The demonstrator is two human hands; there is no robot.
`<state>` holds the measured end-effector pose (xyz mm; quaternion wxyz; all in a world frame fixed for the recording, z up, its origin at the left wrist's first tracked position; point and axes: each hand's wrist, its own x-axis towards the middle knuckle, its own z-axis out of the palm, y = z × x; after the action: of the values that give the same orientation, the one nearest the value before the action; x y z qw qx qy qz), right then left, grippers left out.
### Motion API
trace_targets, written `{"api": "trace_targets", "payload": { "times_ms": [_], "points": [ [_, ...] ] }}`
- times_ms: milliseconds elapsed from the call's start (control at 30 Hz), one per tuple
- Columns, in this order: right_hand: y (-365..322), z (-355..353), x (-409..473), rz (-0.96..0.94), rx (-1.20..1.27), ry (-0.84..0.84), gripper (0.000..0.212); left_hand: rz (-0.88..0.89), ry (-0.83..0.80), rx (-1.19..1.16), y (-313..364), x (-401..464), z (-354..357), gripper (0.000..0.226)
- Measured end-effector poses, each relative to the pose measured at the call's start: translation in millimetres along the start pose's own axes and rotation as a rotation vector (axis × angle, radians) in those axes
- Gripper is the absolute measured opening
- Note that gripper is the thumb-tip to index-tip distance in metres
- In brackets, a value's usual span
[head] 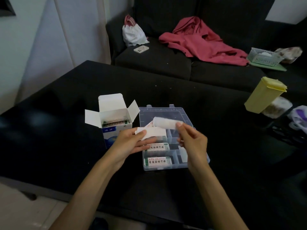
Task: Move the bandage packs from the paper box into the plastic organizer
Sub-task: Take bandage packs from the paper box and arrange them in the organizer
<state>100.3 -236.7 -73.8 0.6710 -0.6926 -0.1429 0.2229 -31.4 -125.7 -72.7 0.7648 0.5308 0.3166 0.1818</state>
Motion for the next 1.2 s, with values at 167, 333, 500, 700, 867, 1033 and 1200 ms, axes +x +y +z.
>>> {"api": "trace_targets", "payload": {
  "times_ms": [167,333,500,700,867,1033,1200],
  "points": [
    [-15,-9,2,0.031,0.182,-0.278,0.019,-0.03,0.022,0.02,2,1,-5,0.014],
    [-11,-2,-4,0.042,0.003,-0.407,0.016,-0.028,-0.013,0.04,4,-1,-5,0.017],
    [-5,-3,-3,-0.082,-0.225,-0.331,0.027,-0.095,0.021,-0.041,5,2,-5,0.02],
    [1,9,-11,-0.327,-0.396,-0.374,0.013,-0.009,-0.005,0.096,2,-1,1,0.016],
    [-3,10,-8,-0.118,-0.226,-0.209,0.019,0.064,0.043,0.16,1,-1,-2,0.016],
    [-4,4,-1,0.257,-0.072,-0.341,0.019,0.112,-0.02,0.221,3,-2,-1,0.019],
    [-5,1,1,0.357,0.103,-0.372,0.019,0.179,-0.021,0.246,5,-3,-1,0.024]
  ]
}}
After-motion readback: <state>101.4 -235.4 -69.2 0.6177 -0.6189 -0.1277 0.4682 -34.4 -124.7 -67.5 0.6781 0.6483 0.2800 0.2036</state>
